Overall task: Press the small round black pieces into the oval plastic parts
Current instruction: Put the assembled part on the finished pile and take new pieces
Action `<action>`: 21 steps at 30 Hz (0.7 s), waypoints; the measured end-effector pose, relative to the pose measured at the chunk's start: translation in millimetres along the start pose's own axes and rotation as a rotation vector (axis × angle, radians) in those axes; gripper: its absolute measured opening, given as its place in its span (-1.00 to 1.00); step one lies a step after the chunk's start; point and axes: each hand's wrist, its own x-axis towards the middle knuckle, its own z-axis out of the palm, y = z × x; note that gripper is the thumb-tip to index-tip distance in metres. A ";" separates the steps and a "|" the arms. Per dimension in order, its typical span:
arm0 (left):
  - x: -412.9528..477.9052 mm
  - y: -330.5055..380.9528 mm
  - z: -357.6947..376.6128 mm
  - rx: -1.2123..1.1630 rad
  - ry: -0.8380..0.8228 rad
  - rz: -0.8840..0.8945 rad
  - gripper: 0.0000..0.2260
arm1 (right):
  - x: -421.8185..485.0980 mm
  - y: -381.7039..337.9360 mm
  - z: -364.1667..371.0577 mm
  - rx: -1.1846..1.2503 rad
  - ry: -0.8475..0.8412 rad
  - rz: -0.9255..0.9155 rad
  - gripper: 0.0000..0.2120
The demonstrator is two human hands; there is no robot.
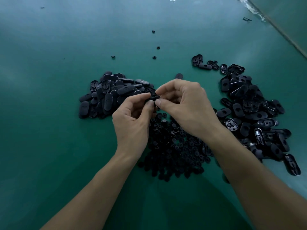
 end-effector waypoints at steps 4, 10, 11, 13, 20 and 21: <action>-0.4 0.7 -0.3 0.013 -0.006 0.007 -0.88 | -0.8 -0.9 1.9 -0.050 0.005 -0.011 -0.90; -1.2 2.1 -0.8 0.012 -0.039 0.012 -0.89 | -2.5 -2.8 5.2 -0.113 -0.001 0.004 -0.86; -1.1 2.2 -0.8 0.011 -0.042 0.010 -0.89 | -2.7 -3.0 4.5 -0.114 0.004 0.008 -0.86; -1.0 2.3 -0.8 0.017 -0.042 0.007 -0.88 | -2.5 -3.8 2.8 -0.122 0.012 0.022 -0.90; -0.1 2.5 -1.0 0.051 -0.043 0.014 -0.88 | -1.6 -5.9 2.8 -0.175 0.018 0.006 -0.89; 0.1 2.5 -0.9 0.053 -0.041 0.011 -0.88 | -1.8 -5.8 3.3 -0.174 0.012 0.008 -0.88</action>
